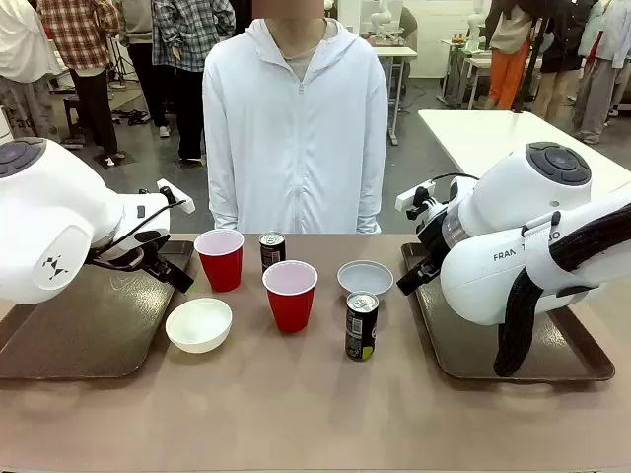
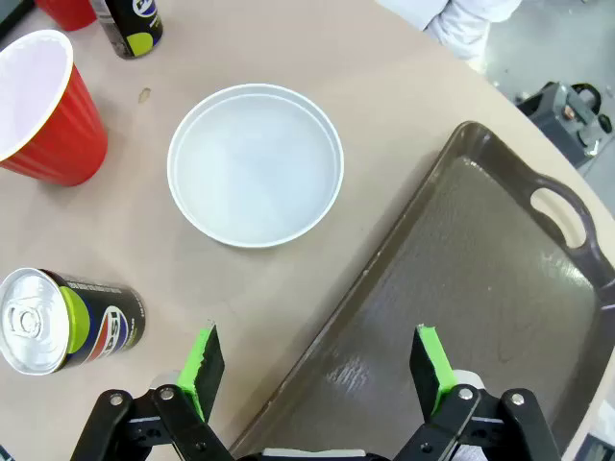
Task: Prepare tableware on both trays.
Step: Pick up a Picnic Bowl from the table and place it on a Handle tray.
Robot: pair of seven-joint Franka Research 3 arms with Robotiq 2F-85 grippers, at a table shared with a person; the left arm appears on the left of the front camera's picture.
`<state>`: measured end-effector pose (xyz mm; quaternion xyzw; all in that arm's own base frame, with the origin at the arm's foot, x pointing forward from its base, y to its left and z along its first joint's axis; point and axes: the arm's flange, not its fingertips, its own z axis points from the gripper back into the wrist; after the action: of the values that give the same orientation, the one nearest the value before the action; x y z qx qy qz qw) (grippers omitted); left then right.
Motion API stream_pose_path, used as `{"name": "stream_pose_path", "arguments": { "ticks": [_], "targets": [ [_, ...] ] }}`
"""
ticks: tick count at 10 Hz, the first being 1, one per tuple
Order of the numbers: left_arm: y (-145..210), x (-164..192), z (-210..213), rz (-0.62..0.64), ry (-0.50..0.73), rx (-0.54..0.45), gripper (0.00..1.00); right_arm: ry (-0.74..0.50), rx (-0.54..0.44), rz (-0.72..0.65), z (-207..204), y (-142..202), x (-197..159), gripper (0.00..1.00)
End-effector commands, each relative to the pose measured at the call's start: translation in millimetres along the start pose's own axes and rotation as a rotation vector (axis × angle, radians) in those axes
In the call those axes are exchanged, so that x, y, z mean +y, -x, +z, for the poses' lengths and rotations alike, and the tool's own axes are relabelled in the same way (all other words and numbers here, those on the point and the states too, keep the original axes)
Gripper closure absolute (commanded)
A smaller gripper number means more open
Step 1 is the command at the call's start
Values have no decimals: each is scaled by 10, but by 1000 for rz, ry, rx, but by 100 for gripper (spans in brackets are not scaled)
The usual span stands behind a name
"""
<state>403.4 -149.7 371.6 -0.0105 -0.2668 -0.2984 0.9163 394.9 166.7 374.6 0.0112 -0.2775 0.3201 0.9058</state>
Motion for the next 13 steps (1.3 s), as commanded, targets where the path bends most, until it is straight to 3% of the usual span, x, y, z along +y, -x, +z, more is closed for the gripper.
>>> {"name": "stream_pose_path", "arguments": {
  "ticks": [1, 11, 12, 13],
  "targets": [
    [1, -1, 0, 0, 0, 0, 0, 0, 0, 0, 0, 0, 0, 0],
    [1, -1, 0, 0, 0, 0, 0, 0, 0, 0, 0, 0, -1, 0],
    [0, -1, 0, 0, 0, 0, 0, 7, 111, -70, 90, 4, 5, 0],
    [125, -111, 355, -36, 17, 37, 0, -63, 179, -66, 384, 139, 98, 0]
  ]
}}
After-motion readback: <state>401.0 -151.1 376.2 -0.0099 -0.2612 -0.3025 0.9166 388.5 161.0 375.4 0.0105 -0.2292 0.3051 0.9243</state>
